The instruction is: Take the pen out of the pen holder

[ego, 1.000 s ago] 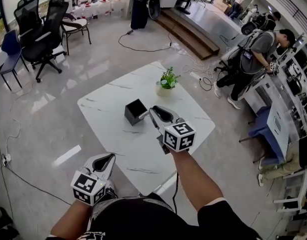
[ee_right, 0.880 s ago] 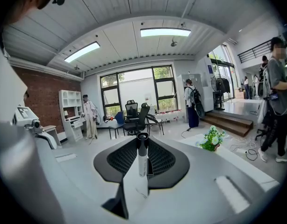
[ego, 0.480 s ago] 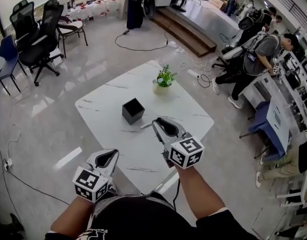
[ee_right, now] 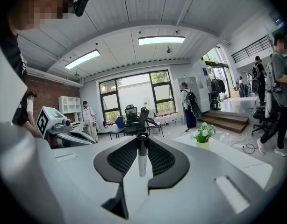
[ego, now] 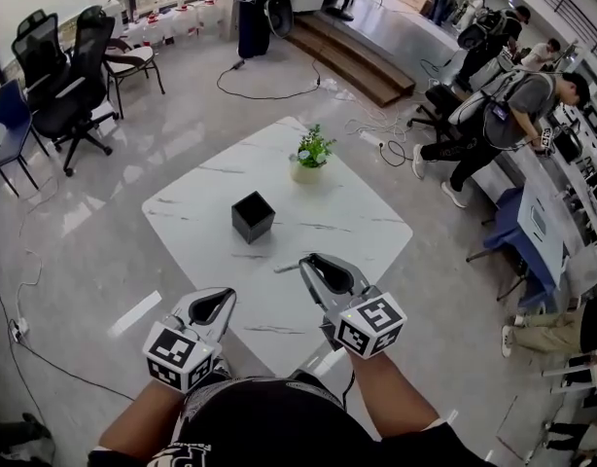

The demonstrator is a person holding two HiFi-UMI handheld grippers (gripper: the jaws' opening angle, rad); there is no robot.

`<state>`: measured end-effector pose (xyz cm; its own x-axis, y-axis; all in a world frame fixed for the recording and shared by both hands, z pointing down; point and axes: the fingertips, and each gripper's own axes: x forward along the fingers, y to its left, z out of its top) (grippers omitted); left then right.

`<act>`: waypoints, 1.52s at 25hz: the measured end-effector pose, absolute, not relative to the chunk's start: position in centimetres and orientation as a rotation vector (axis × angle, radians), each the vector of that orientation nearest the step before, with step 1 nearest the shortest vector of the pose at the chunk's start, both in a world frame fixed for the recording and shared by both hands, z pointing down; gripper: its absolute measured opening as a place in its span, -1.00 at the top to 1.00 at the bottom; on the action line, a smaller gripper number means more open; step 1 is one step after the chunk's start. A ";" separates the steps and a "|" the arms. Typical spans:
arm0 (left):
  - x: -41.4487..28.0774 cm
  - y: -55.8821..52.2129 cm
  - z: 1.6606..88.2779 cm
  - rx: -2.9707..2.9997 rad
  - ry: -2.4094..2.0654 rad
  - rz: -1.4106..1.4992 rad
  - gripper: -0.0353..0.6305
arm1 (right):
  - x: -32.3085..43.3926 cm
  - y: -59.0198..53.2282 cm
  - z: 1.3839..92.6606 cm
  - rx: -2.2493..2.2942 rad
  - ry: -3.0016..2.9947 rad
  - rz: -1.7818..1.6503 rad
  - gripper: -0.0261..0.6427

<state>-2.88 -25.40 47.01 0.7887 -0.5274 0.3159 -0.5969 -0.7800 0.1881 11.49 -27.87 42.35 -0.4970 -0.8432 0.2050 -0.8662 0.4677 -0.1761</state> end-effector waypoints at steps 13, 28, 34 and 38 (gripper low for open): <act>-1.4 -24.7 46.7 2.725 -0.823 0.336 0.72 | 12.5 -23.9 42.5 1.613 -2.613 0.425 0.72; -0.5 -23.9 46.4 2.754 -0.787 0.356 0.72 | 12.9 -21.2 44.8 1.625 -2.571 0.472 0.72; -0.5 -23.9 46.7 2.751 -0.784 0.364 0.72 | 12.3 -21.2 45.6 1.594 -2.563 0.479 0.72; -0.6 -23.9 46.7 2.747 -0.790 0.360 0.72 | 11.9 -21.3 45.5 1.577 -2.568 0.473 0.72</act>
<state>-0.63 -23.94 46.68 0.8215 -0.4818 0.3050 -0.5462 -0.8185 0.1781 11.92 -21.35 45.52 -0.4625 -0.8545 0.2365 -0.8827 0.4186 -0.2135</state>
